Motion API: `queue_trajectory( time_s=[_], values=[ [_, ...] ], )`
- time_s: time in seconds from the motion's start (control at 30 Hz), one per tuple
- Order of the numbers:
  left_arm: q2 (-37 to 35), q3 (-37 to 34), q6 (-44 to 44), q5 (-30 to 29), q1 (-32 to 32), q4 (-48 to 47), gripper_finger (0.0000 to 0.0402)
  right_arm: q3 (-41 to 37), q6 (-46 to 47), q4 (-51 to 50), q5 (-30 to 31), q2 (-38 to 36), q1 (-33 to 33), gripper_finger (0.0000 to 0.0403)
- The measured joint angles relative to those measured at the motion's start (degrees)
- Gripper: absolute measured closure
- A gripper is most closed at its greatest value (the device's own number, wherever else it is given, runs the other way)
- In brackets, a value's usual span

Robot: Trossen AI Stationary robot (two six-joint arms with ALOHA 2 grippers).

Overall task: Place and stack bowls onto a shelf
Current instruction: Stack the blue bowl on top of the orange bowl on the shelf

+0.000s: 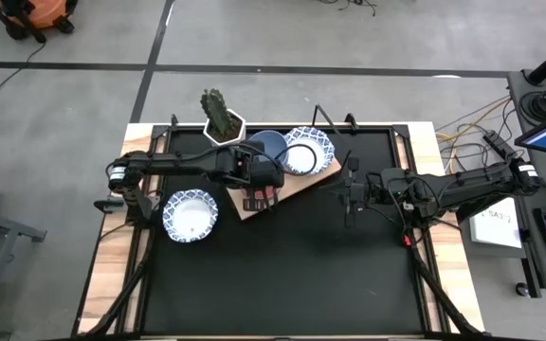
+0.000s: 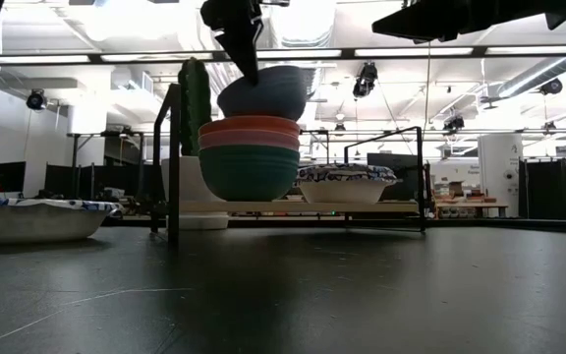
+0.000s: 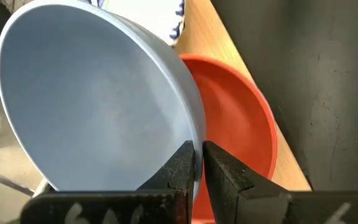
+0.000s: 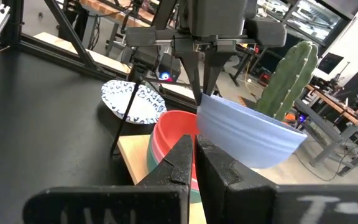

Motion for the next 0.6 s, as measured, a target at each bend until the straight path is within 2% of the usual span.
queue_trajectory(
  time_s=[0.3,0.6],
  values=[
    [-0.07,0.45,-4.06,2.48,-0.9,-2.71,0.0371,0.0,-0.42,-0.19,0.33,0.01,0.0,0.0394],
    [-0.07,0.42,-6.22,3.62,-1.95,-2.73,0.0292,0.0,-0.42,-0.9,0.35,0.01,-0.02,0.0394]
  ],
)
